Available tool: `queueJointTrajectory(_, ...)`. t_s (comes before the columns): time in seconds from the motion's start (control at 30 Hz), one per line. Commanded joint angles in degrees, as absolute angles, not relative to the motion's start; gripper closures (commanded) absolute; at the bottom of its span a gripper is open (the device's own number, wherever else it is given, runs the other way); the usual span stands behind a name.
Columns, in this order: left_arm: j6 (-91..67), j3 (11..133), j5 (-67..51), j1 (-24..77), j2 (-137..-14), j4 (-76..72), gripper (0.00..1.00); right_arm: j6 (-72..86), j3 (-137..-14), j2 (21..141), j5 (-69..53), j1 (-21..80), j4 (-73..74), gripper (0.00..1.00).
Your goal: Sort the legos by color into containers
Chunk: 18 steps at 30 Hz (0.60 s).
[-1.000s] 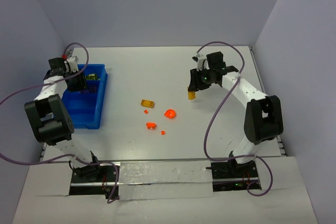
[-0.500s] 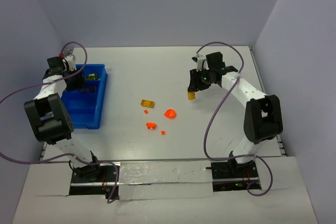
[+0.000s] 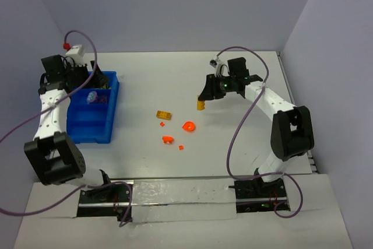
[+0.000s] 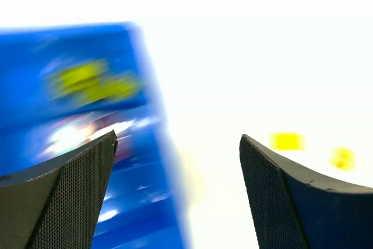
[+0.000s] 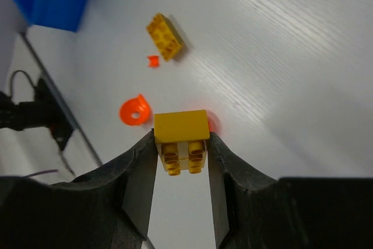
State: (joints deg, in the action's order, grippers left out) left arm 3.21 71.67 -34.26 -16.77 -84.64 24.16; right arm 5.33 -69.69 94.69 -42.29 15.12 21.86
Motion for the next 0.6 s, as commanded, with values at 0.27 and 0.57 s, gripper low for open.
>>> queueJointTrajectory(0.27,-18.13,58.71,-58.52,7.93,-77.46,9.30,0.12,47.02,-63.31,90.83,-59.21,22.80,-25.35,1.00)
queueJointTrajectory(0.57,-20.64,58.82,-66.23,13.74,-80.03,5.78,0.12,53.72,-66.09,94.66,-60.79,28.44,-33.35,1.00)
